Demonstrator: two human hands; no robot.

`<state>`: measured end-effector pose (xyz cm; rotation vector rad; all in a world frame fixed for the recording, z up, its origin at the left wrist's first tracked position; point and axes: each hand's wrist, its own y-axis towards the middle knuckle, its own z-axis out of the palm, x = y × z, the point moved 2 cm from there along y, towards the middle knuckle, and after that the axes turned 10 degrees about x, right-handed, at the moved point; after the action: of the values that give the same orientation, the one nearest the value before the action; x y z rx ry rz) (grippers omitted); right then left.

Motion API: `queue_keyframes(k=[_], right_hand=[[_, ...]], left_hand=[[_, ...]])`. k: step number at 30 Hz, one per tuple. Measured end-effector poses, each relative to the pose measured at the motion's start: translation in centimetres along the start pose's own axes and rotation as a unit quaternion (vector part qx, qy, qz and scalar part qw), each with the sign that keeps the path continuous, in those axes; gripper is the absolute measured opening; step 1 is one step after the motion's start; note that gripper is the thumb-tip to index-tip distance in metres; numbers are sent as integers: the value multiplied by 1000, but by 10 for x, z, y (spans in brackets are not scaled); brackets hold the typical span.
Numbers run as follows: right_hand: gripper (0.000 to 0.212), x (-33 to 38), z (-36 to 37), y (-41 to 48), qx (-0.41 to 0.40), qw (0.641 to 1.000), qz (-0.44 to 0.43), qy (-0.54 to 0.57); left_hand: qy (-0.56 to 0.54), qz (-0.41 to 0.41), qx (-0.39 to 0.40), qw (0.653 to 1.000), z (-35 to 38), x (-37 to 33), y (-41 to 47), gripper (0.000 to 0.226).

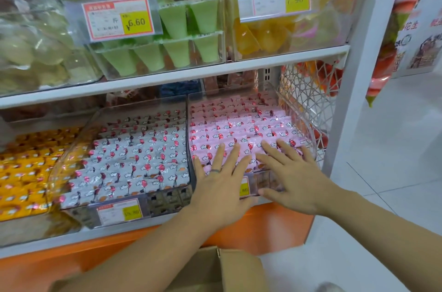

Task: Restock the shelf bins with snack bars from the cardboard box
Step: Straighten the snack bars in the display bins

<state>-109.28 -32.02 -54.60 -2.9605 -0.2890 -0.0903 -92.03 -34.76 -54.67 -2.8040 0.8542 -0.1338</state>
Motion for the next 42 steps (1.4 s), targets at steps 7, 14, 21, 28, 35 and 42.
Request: queue_keyframes(k=[7, 14, 21, 28, 35, 42], right_hand=[[104, 1, -18, -14, -27, 999, -8, 16], [112, 4, -4, 15, -67, 997, 24, 11], [84, -1, -6, 14, -112, 994, -13, -10], [94, -9, -25, 15, -18, 1000, -12, 9], [128, -11, -30, 25, -11, 999, 22, 35], [113, -14, -31, 34, -24, 1000, -3, 7]], left_hand=[[-47, 13, 32, 998, -17, 3, -3, 85], [-43, -21, -7, 999, -12, -4, 21, 83], [3, -3, -51, 999, -5, -4, 10, 91], [-43, 11, 22, 999, -17, -3, 11, 93], [-103, -6, 14, 995, -39, 9, 26, 60], [-78, -6, 10, 997, -34, 7, 34, 54]])
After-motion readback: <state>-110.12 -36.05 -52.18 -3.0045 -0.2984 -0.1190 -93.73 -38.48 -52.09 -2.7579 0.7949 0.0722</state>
